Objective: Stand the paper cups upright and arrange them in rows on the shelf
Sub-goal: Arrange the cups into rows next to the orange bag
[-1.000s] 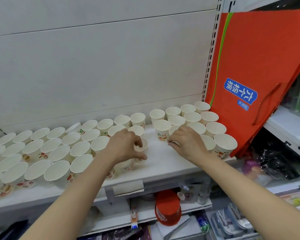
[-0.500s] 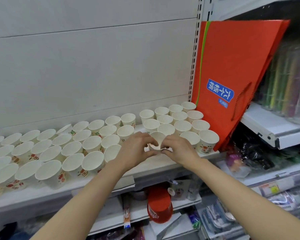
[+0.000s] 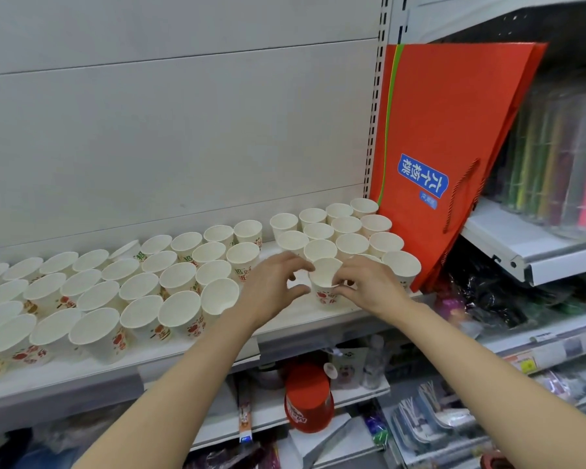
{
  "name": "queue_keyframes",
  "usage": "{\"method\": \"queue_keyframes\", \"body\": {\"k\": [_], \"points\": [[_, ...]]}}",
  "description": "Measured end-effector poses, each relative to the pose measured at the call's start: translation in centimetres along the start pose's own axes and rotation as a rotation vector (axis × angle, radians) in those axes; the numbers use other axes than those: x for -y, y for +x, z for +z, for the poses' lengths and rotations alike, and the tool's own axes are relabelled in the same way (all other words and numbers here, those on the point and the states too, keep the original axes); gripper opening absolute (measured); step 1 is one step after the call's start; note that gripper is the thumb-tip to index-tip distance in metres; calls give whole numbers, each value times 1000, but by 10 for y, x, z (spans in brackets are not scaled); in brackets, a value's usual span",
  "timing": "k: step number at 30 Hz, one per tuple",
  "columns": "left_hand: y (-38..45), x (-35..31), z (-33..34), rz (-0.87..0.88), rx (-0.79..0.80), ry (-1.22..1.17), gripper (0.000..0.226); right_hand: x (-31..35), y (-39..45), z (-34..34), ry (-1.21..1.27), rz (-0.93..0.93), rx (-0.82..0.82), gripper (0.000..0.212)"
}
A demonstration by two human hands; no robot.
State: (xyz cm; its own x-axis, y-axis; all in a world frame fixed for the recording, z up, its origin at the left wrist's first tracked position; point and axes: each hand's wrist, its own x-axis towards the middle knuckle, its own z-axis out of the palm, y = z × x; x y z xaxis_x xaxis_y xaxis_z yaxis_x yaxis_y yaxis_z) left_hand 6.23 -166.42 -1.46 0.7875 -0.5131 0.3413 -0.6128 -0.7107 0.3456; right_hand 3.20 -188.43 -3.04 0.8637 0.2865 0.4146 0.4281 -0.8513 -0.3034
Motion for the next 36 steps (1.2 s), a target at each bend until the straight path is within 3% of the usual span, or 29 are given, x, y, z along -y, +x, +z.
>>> {"method": "queue_keyframes", "body": {"k": [6, 11, 17, 25, 30, 36], "points": [[-59, 44, -40, -263, -247, 164, 27, -7, -5, -3, -3, -1, 20, 4], [-92, 64, -54, -374, -51, 389, 39, -7, -12, 3, -37, -10, -26, 16], [-87, 60, -50, -401, -30, 402, 5, -7, -13, 9, -39, -48, -82, 19], [-38, 22, -25, -258, -56, 174, 4, 13, -5, 9, -66, -144, -304, 17], [-14, 7, -7, -150, -79, 133, 6, 33, 19, 28, -34, -175, -157, 21], [-11, 20, -13, -103, -97, 84, 12, 39, 39, 38, -50, -150, -62, 10]]}}
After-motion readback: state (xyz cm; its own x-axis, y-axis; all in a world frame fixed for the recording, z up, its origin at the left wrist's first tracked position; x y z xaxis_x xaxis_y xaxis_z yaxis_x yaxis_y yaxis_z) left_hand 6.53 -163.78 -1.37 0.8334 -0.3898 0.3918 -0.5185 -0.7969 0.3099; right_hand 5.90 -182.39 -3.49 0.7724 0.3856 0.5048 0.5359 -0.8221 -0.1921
